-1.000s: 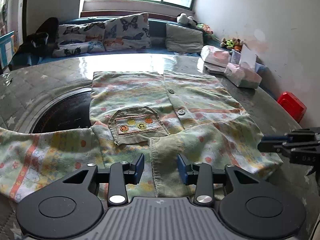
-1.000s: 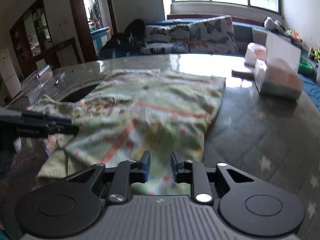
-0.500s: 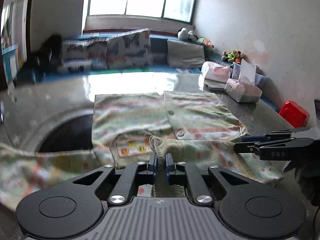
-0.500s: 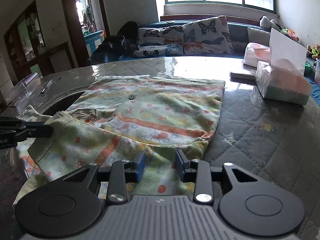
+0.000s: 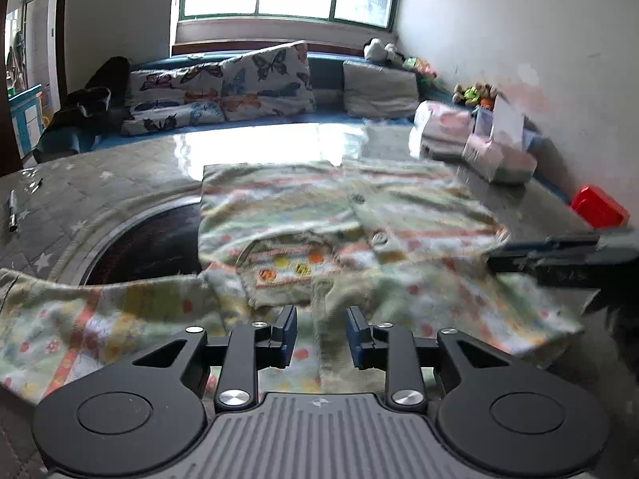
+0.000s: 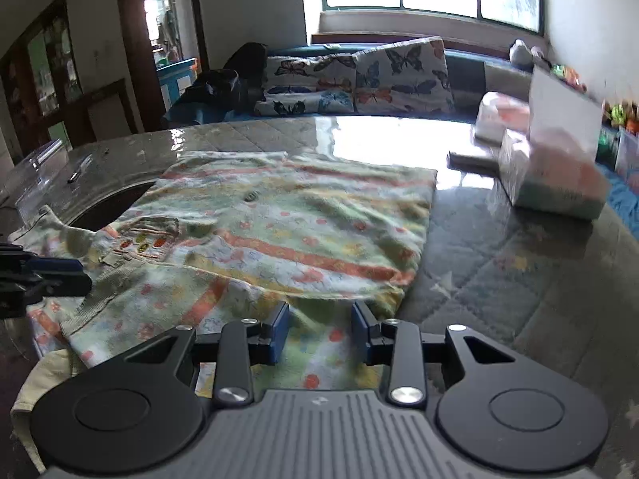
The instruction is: Fold clothes
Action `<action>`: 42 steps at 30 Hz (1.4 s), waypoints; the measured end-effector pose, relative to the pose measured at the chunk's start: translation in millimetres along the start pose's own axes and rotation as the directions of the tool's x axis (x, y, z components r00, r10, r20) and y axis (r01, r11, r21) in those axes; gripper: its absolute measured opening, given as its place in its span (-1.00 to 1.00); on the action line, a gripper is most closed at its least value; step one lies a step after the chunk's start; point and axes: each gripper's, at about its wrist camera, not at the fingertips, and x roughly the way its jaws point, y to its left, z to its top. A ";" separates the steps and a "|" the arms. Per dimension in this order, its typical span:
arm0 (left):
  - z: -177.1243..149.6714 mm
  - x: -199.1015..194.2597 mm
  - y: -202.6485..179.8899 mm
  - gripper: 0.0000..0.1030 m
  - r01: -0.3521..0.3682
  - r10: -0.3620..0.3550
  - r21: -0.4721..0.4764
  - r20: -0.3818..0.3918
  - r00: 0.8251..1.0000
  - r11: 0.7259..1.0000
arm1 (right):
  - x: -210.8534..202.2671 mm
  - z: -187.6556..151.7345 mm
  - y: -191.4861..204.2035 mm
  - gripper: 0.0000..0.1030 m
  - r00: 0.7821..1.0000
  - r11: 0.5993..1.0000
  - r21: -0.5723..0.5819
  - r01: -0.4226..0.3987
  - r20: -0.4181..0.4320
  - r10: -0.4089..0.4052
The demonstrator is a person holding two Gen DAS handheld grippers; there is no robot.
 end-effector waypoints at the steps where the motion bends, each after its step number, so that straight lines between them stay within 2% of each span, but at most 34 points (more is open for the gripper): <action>1: -1.2 -1.3 2.7 -0.43 -0.002 0.002 -0.012 -0.003 1.000 1.000 | -3.8 0.8 4.6 -0.21 1.000 1.000 -0.011 -0.011 0.007 0.012; 2: -2.3 -3.3 5.5 -0.43 -0.005 0.005 -0.024 -0.003 1.000 1.000 | -7.7 1.3 9.7 -0.03 1.000 0.999 -0.022 -0.024 0.013 0.025; 3: -3.1 -6.7 9.2 -0.41 -0.011 0.011 -0.035 0.002 1.000 0.999 | -11.3 1.5 15.8 -0.01 0.999 0.999 -0.037 -0.039 0.016 0.040; 6: -6.0 -17.8 22.4 -0.25 -0.046 0.047 -0.067 0.013 0.999 0.997 | -18.7 0.1 36.7 -0.01 0.996 0.992 -0.090 -0.091 0.015 0.093; 10: -12.1 -31.3 46.7 -0.15 -0.113 0.117 -0.134 0.017 0.993 0.985 | -16.2 -5.5 69.3 0.00 0.986 0.973 -0.157 -0.168 -0.011 0.168; 16: -23.0 -51.6 91.0 -0.13 -0.237 0.250 -0.255 0.017 0.968 0.937 | -4.2 -18.0 92.3 0.05 0.986 0.962 -0.214 -0.167 -0.042 0.162; 21: -30.1 -61.0 131.2 -0.13 -0.358 0.378 -0.344 -0.008 0.926 0.868 | -8.5 -16.9 91.0 0.08 0.986 0.964 -0.209 -0.166 -0.035 0.162; 27: -31.9 -65.0 175.4 -0.11 -0.483 0.519 -0.442 -0.046 0.854 0.756 | -8.3 -18.1 88.0 0.08 0.986 0.967 -0.193 -0.167 -0.035 0.163; 29: -32.1 -64.7 187.4 -0.11 -0.505 0.542 -0.467 -0.063 0.838 0.726 | -9.1 -17.8 88.6 0.08 0.986 0.966 -0.195 -0.167 -0.032 0.164; 32: -31.6 -61.9 199.0 -0.14 -0.513 0.549 -0.480 -0.075 0.832 0.712 | -10.0 -17.4 89.3 0.08 0.986 0.967 -0.195 -0.167 -0.029 0.164; 36: -31.4 -55.8 205.1 -0.27 -0.500 0.531 -0.493 -0.087 0.843 0.712 | -11.3 -17.3 88.5 0.08 0.986 0.968 -0.189 -0.164 -0.023 0.163; 38: -31.1 -53.3 205.6 -0.46 -0.505 0.538 -0.491 -0.085 0.839 0.710 | -13.5 -17.1 87.5 0.08 0.986 0.969 -0.185 -0.163 -0.018 0.163; 39: -30.9 -52.6 205.8 -0.65 -0.504 0.537 -0.491 -0.084 0.839 0.710 | -14.7 -17.0 86.9 0.08 0.987 0.970 -0.183 -0.163 -0.015 0.163; 42: -29.9 -54.0 205.5 -0.87 -0.484 0.523 -0.507 -0.074 0.849 0.713 | -18.7 -16.6 85.0 0.08 0.987 0.971 -0.177 -0.161 -0.005 0.162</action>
